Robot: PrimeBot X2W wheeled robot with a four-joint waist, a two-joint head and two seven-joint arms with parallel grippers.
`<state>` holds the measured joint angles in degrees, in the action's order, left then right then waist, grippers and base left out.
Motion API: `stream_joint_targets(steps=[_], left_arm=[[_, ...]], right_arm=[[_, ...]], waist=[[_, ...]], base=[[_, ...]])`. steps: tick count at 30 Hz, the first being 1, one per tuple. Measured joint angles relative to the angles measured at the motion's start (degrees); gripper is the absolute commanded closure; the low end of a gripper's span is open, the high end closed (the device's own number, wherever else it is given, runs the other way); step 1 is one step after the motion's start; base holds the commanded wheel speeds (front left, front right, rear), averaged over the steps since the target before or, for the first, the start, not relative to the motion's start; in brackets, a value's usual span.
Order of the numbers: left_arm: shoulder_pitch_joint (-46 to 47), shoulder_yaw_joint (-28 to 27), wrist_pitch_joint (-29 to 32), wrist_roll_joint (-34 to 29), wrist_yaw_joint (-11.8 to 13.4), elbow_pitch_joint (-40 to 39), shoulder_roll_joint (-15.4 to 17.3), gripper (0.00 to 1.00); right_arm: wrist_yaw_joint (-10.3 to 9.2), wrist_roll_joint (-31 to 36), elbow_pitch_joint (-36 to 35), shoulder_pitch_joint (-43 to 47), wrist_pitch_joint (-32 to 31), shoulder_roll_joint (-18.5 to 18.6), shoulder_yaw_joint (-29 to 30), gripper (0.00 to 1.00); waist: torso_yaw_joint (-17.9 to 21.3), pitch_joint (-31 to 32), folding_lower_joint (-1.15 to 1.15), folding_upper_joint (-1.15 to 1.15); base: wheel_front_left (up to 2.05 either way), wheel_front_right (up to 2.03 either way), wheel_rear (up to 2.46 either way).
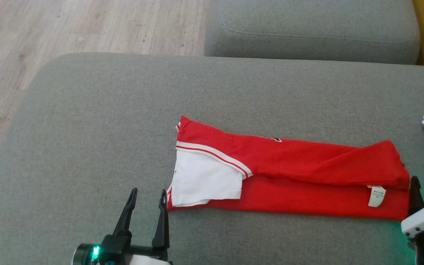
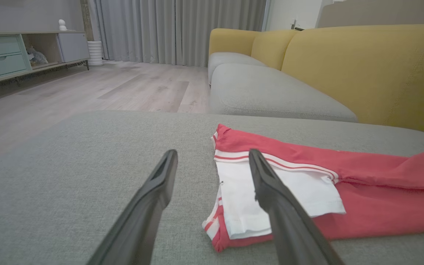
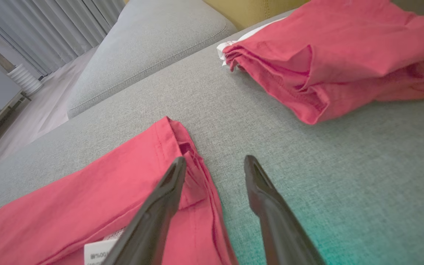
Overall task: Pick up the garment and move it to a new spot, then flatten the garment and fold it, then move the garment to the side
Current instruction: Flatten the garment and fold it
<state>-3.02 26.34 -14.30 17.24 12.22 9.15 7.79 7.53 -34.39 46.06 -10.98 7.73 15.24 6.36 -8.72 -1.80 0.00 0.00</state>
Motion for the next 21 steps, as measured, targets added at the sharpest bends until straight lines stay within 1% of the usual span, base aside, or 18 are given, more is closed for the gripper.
stream_joint_targets(steps=[5,8,12,13,14,15,16,17,18,21], left_arm=[[0.00,-0.86,0.00,-1.11,-1.34,0.33,-1.11,0.00],[0.01,-1.51,0.00,-1.71,-2.05,0.48,-1.78,0.00],[0.02,-2.53,0.00,-2.20,-2.93,1.04,-2.35,0.00],[0.02,-2.60,0.00,-2.20,-3.23,1.12,-2.57,0.00],[0.01,-2.69,0.00,-2.25,-3.25,1.20,-2.82,0.00],[0.01,-2.81,0.00,-2.45,-3.44,1.29,-3.01,0.00],[0.01,-3.01,0.00,-2.70,-3.69,1.34,-3.08,0.00],[0.01,-3.31,0.00,-2.81,-3.74,1.40,-3.13,0.00],[0.01,-3.71,0.00,-2.91,-3.77,1.46,-3.18,0.00],[0.00,-4.32,0.00,-3.11,-4.17,1.60,-3.30,0.00]], right_arm=[[0.01,0.68,0.15,-0.26,-1.46,-0.19,0.69,0.18],[0.00,0.68,1.83,-0.91,-3.05,-0.47,1.44,0.18],[0.01,0.10,3.96,-2.30,-5.27,-0.87,1.82,0.24],[0.00,0.02,4.20,-2.58,-5.91,-0.91,1.79,0.28],[0.01,-0.03,4.22,-2.72,-6.58,-0.94,1.68,0.37],[0.01,-0.44,4.22,-2.77,-7.20,-0.99,1.64,0.52],[0.01,-0.80,4.19,-2.76,-7.83,-1.02,1.54,0.62],[0.01,-1.11,4.03,-2.74,-8.37,-1.02,1.33,0.77],[0.00,-1.40,3.76,-2.72,-8.69,-1.03,1.20,0.99],[0.00,-2.32,2.34,-2.04,-8.82,-1.01,0.97,1.00]], waist=[[-0.10,-0.52,0.00,0.00],[-0.36,-0.90,0.00,0.00],[-0.99,-1.24,0.00,0.00],[-1.17,-1.27,0.00,0.00],[-1.35,-1.29,0.00,0.00],[-1.51,-1.30,0.00,0.00],[-1.64,-1.28,0.00,0.00],[-1.76,-1.26,0.00,0.00],[-1.86,-1.25,0.00,0.00],[-2.02,-1.08,0.00,0.00]], base=[[0.00,0.00,0.00],[0.00,0.00,0.00],[0.00,0.00,0.00],[0.00,0.00,0.00],[0.00,0.00,0.00],[0.00,0.00,0.00],[0.00,0.00,0.00],[0.00,0.00,0.00],[0.00,0.00,0.00],[0.00,0.00,0.00]])
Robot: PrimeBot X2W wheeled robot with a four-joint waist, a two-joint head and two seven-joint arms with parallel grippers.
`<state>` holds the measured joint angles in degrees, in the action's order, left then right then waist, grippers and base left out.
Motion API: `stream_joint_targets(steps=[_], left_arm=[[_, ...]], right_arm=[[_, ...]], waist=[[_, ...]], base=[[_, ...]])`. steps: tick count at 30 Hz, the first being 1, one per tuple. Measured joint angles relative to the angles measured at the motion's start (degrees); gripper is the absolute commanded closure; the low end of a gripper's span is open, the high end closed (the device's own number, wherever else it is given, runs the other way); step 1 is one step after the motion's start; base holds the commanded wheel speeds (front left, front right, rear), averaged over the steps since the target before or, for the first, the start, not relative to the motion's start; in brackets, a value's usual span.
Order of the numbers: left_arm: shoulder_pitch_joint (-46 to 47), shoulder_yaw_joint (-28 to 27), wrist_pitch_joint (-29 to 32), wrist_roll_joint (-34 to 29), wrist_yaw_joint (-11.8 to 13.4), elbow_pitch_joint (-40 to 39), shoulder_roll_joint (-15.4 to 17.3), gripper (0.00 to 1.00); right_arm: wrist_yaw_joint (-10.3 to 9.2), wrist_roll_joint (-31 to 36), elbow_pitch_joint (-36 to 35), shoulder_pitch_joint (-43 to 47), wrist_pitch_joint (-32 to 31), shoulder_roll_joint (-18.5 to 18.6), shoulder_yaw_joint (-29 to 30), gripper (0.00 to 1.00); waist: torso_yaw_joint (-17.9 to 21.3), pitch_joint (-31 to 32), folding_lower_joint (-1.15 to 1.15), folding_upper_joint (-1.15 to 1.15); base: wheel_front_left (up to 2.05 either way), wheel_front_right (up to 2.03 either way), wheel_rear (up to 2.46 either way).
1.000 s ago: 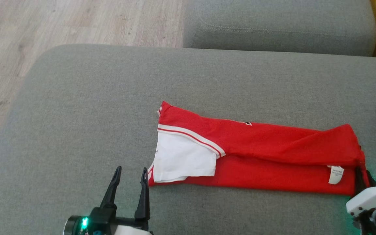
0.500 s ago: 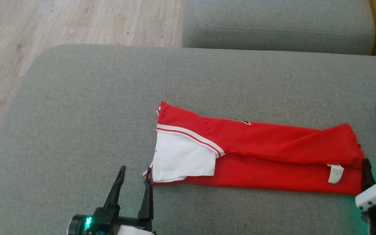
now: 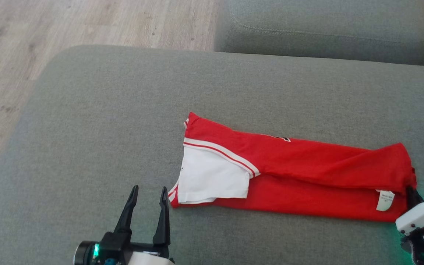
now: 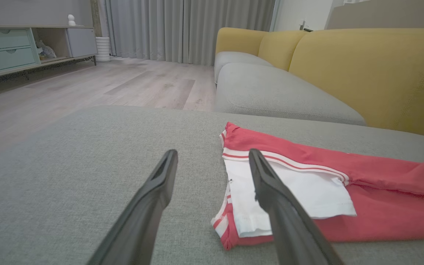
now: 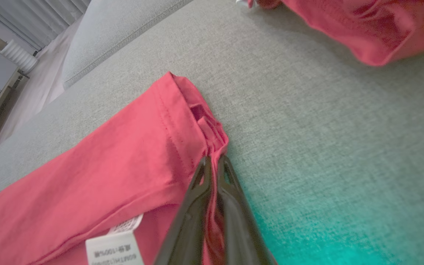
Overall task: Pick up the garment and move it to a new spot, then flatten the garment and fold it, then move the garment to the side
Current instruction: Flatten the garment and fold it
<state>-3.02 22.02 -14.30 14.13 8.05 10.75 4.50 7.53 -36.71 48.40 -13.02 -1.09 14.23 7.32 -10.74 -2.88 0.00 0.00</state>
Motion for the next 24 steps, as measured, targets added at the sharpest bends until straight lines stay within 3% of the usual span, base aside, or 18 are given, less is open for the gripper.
stream_joint_targets(steps=[7,15,19,24], left_arm=[[-1.09,-1.31,0.00,-0.10,-0.57,0.00,-0.64,0.00],[-1.18,-1.83,0.00,-0.66,-1.09,0.00,-0.90,0.00],[-1.14,-1.86,0.00,-0.67,-1.53,0.12,-1.12,0.00],[-1.09,-1.78,0.00,-0.67,-1.92,0.65,-1.16,0.00]], right_arm=[[0.01,-0.04,-3.80,2.86,1.16,1.53,0.40,1.00],[0.01,-0.60,-14.78,2.99,-2.11,8.13,4.85,1.00],[0.00,-4.04,-27.18,3.00,-5.99,5.63,4.81,1.00],[0.00,-7.12,-42.57,3.84,-11.25,-0.68,2.22,1.00]], waist=[[1.19,0.38,0.00,0.00],[3.73,0.41,0.00,0.00],[4.30,0.38,0.00,0.00],[3.61,0.75,0.00,0.00]], base=[[0.00,0.00,0.00],[0.00,0.00,0.00],[0.00,0.00,0.00],[0.00,0.00,0.00]])
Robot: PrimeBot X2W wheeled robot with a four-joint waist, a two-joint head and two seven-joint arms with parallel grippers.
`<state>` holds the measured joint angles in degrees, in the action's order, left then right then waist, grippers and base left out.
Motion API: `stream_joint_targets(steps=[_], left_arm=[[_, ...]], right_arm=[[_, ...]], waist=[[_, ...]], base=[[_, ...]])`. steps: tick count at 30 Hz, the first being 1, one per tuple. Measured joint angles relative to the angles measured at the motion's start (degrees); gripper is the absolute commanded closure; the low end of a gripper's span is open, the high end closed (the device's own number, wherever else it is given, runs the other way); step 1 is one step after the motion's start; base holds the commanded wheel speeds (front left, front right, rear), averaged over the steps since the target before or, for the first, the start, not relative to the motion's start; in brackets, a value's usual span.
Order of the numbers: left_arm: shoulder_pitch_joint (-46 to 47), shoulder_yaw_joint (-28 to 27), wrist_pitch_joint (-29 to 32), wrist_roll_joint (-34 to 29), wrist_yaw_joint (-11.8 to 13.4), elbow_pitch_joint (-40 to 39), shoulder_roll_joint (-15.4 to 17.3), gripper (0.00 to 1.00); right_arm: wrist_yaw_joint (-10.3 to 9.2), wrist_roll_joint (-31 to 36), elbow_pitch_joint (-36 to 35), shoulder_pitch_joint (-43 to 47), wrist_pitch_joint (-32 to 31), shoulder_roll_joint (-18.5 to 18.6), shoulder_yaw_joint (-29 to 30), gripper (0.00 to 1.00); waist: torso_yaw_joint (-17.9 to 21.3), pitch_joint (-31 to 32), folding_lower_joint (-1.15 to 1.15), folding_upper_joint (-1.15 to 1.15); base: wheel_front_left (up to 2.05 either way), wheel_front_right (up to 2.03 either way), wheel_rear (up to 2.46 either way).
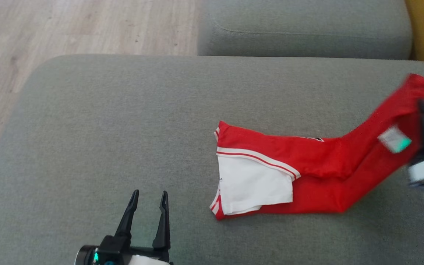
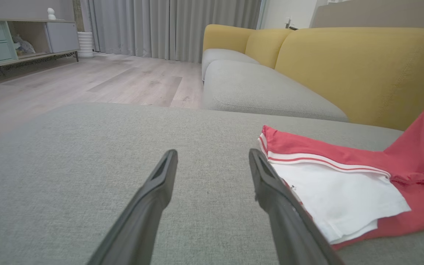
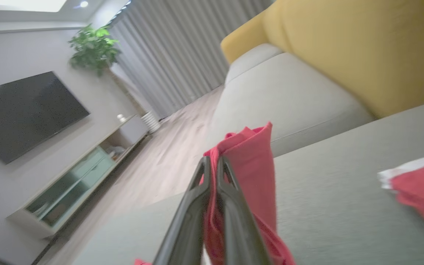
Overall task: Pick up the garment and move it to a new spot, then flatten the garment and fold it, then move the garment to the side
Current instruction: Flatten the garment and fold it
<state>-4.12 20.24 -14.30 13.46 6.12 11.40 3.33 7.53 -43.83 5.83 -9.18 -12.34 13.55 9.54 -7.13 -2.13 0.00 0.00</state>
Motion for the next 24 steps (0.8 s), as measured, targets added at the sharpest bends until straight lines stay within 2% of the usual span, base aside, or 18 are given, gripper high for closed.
stream_joint_targets(steps=[4,9,16,24], left_arm=[[0.01,-0.07,0.00,0.00,-0.10,0.43,-0.02,0.00],[0.01,0.02,0.00,0.01,-0.43,0.70,-0.02,0.00],[0.01,0.30,0.00,0.15,-0.59,1.15,-0.03,0.00],[0.12,0.86,0.00,0.81,-0.59,1.47,-0.03,0.00]], right_arm=[[0.00,0.18,-6.56,2.82,-3.52,-4.82,-5.75,1.00],[0.00,1.83,-6.28,2.98,-4.56,-8.72,-14.04,1.00],[0.00,3.48,2.25,0.76,-2.58,-9.82,-24.10,1.00],[0.00,3.39,13.39,-3.88,2.42,-9.87,-32.18,1.00]], waist=[[-1.23,0.40,0.00,0.00],[-2.94,0.71,0.00,0.00],[-5.76,0.64,0.00,0.00],[-8.44,-0.13,0.00,0.00]], base=[[0.00,0.00,0.00],[0.00,0.00,0.00],[0.00,0.00,0.00],[0.00,0.00,0.00]])
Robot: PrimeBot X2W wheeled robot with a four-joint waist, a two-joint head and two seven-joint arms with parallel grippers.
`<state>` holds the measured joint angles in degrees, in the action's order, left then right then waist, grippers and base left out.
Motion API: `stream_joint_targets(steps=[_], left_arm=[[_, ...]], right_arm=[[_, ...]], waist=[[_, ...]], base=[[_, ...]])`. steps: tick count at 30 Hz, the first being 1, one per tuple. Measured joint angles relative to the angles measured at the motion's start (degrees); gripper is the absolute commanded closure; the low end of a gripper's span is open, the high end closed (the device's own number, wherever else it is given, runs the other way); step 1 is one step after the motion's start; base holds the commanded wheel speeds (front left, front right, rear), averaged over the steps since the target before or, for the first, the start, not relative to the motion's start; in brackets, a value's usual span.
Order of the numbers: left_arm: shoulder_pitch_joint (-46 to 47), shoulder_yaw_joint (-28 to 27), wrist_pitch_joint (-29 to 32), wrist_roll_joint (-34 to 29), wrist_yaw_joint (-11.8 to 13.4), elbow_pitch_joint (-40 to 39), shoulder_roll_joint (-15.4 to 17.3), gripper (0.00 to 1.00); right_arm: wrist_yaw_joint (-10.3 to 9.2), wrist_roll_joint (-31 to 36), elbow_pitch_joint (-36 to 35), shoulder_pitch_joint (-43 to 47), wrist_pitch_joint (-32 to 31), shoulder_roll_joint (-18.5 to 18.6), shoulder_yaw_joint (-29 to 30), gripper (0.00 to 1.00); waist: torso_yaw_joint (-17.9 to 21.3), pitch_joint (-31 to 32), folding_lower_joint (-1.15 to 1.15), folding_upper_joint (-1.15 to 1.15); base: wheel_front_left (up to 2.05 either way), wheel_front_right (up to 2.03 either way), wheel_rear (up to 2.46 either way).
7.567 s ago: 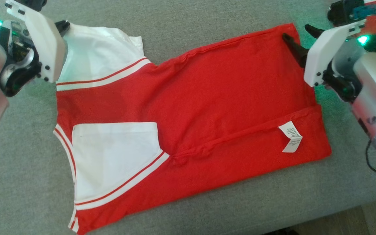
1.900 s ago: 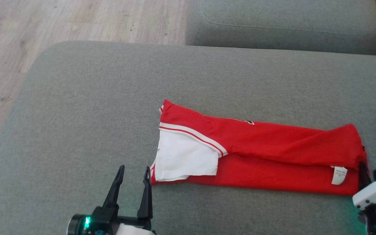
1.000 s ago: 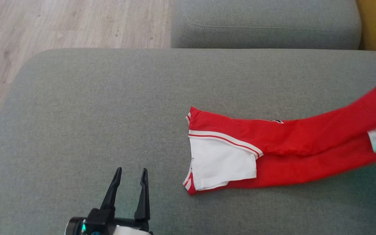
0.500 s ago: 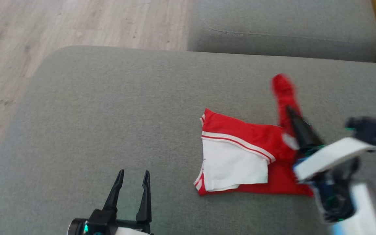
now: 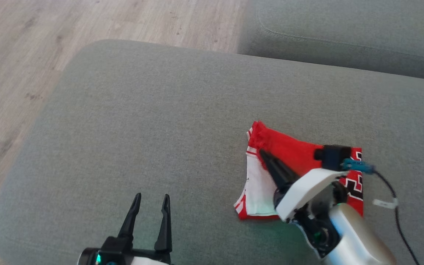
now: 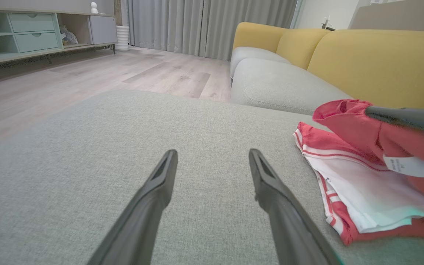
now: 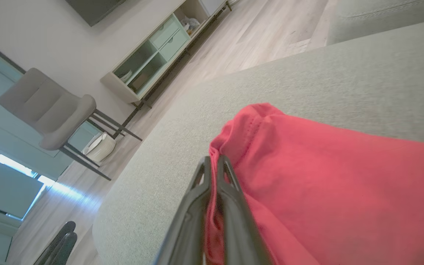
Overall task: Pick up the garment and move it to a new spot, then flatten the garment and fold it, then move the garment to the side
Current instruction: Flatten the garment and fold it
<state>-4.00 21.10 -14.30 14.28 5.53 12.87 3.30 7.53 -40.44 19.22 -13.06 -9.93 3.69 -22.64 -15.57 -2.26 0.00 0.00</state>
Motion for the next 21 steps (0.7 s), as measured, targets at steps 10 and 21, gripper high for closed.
stream_joint_targets(steps=[10,21], left_arm=[[-0.02,0.76,0.00,0.96,0.51,0.99,-0.01,0.00],[-3.26,-1.89,0.00,0.40,0.44,0.45,0.00,0.00]], right_arm=[[0.00,-0.62,5.81,-2.83,6.31,0.03,-6.13,0.00],[0.00,10.76,2.05,5.34,21.31,6.70,2.78,0.00]], waist=[[-0.58,1.86,0.00,0.00],[4.52,6.11,0.01,0.00]], base=[[0.00,0.00,0.00],[0.00,0.00,0.00]])
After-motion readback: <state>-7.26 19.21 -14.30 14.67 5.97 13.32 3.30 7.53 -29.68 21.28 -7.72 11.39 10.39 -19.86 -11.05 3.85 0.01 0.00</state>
